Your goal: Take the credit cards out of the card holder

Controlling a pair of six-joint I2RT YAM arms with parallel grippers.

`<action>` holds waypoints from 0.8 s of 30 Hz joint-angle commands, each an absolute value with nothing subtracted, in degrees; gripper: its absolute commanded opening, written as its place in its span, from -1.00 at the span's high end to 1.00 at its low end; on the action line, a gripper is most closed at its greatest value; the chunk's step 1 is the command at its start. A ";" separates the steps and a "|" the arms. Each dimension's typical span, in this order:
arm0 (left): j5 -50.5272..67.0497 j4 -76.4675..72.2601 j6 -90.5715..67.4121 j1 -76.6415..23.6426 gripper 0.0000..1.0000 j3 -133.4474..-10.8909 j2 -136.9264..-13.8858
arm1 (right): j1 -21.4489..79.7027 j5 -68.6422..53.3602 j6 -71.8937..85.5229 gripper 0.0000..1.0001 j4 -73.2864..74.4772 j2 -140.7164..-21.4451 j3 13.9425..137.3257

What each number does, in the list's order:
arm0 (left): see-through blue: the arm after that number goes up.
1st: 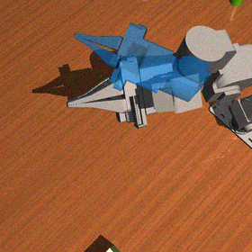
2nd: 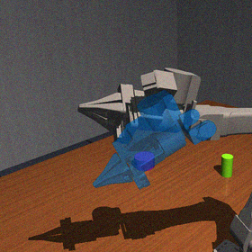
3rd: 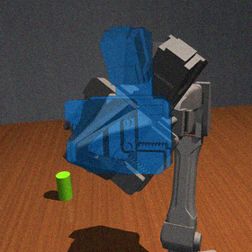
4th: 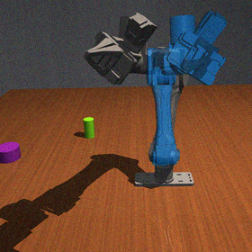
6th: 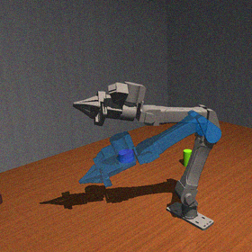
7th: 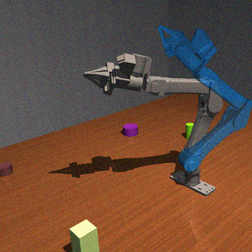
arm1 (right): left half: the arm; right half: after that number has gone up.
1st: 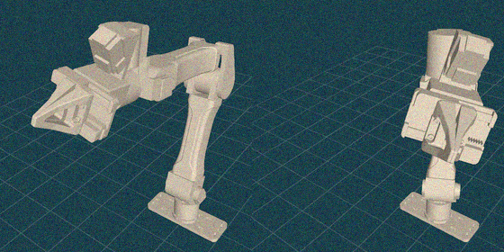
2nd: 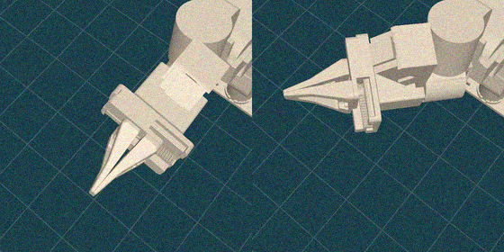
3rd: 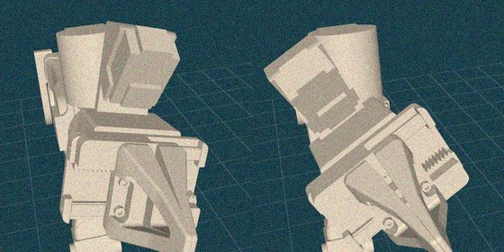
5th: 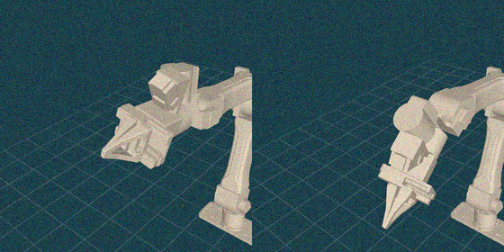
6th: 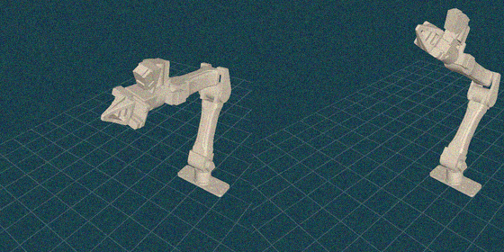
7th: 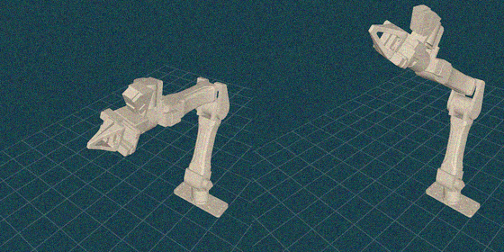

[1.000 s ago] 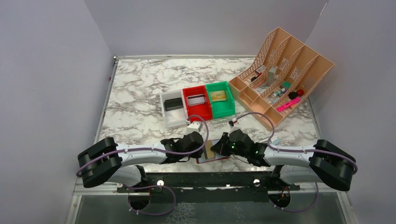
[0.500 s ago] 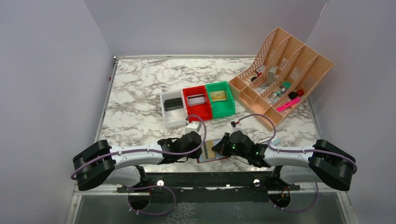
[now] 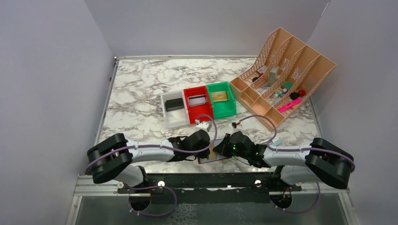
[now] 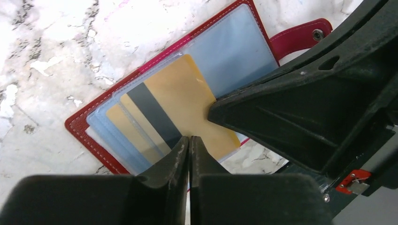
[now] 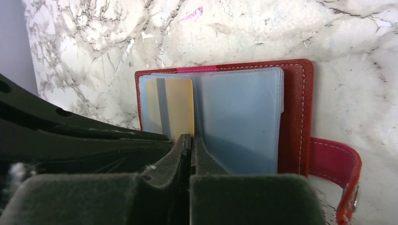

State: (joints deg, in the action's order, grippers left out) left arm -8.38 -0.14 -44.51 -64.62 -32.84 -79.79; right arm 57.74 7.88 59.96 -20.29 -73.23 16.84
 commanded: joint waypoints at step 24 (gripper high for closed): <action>-10.31 7.01 -45.29 -64.72 0.95 -30.22 -80.21 | 53.34 1.59 59.50 0.89 -26.18 -67.88 11.17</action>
State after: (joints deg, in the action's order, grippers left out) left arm -8.56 1.15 -45.63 -64.62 -32.10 -79.00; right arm 54.11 3.03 59.96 -24.49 -68.38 11.79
